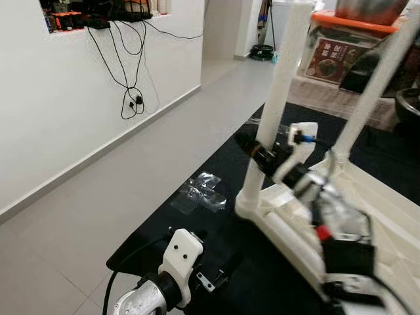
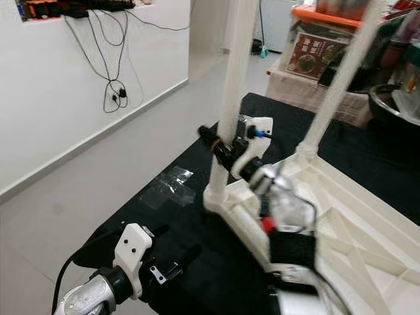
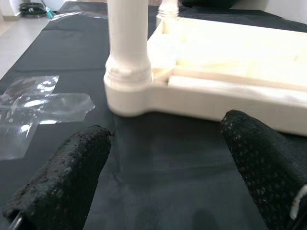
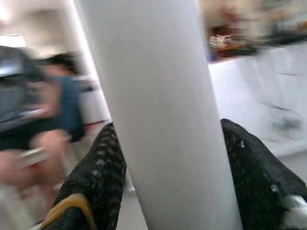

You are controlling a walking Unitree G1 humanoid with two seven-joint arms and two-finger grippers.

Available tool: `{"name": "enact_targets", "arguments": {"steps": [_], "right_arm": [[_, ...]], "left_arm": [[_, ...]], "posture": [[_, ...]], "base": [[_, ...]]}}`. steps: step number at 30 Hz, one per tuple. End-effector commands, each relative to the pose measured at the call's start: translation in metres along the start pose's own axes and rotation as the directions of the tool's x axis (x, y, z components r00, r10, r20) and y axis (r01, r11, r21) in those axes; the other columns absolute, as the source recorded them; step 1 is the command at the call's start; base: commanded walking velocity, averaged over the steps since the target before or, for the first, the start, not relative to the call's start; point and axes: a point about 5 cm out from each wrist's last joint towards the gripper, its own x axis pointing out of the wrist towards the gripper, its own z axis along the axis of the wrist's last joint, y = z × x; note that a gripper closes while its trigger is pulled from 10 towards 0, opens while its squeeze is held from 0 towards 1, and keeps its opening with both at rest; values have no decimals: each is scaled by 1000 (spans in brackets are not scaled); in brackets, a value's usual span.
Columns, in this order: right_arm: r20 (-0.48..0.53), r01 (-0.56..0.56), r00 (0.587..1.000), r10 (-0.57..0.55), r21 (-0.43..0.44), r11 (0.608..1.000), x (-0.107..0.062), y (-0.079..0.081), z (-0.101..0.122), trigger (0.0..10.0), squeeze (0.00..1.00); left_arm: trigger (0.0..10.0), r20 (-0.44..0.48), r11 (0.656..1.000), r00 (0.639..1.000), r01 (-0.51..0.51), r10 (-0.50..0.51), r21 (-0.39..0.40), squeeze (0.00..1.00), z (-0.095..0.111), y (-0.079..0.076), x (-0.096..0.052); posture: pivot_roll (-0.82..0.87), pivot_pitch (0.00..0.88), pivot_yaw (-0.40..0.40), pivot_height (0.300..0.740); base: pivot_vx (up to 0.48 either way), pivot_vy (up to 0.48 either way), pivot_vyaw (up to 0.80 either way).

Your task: Building children table

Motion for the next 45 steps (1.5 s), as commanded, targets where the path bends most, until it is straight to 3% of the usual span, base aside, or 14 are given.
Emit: {"name": "enact_targets", "arguments": {"steps": [1,7,9,19,22,24,28,29,31,34,38,39,43,45], "right_arm": [[-42,-172,984,174,55,984,9,9,-7,10000,0],[-103,-205,973,206,23,978,23,5,-13,10000,0],[-145,-181,974,174,-34,983,35,2,-19,0,0],[-50,138,988,-144,-114,984,38,-16,-7,0,0],[-15,571,810,-587,-213,793,30,-38,-8,0,0],[-15,571,810,-587,-213,793,30,-38,-8,0,0],[33,851,485,-874,-246,463,11,-49,-17,0,0],[33,851,485,-874,-246,463,11,-49,-17,0,0],[57,941,286,-957,-203,269,2,-42,-23,0,0],[86,977,162,-983,-157,147,3,-29,-24,0,0],[86,986,124,-989,-121,113,10,-21,-25,0,0],[87,985,156,-984,-92,148,20,-16,-25,10000,0],[110,969,240,-964,-91,231,33,-12,-25,10000,0],[116,949,309,-944,-99,299,37,-9,-26,10000,1000]], "left_arm": [[10000,-13,1000,1000,-4,4,-6,0,-3,0,0],[10000,-12,1000,1000,-8,8,-4,0,-3,0,-1],[10000,-13,1000,1000,-9,9,-3,0,-3,0,-1],[10000,-15,1000,1000,-8,8,-5,0,-3,0,-1],[10000,-15,1000,1000,-6,6,-7,0,-3,0,-1],[10000,-15,1000,1000,-6,6,-7,0,-3,0,-1],[10000,-16,1000,1000,-3,3,-6,0,-3,0,-1],[10000,-16,1000,1000,-3,3,-6,0,-3,0,-1],[10000,-16,1000,1000,-4,4,-4,0,-3,0,-1],[10000,-16,1000,1000,-6,6,-4,0,-3,1,0],[10000,-15,1000,1000,-5,5,-3,0,-3,1,0],[10000,-15,1000,1000,-5,5,-3,0,-3,0,0],[10000,-15,1000,1000,-7,7,-3,0,-3,1,0],[10000,-14,1000,1000,-8,8,-4,0,-3,1,0]], "posture": [[101,33,-90,740],[108,37,-90,740],[112,39,-86,740],[103,40,-85,740],[94,40,-81,740],[94,40,-81,740],[94,40,-81,740],[94,40,-81,740],[99,40,-81,740],[97,38,-83,740],[97,38,-84,740],[95,37,-84,740],[93,39,-84,740],[90,38,-84,740]], "base": [[0,0,0],[0,0,0],[0,0,0],[0,0,0],[0,0,0],[0,0,0],[0,0,0],[0,0,0],[0,0,0],[0,0,0],[0,0,0],[0,0,0],[0,0,0],[0,0,0]]}}
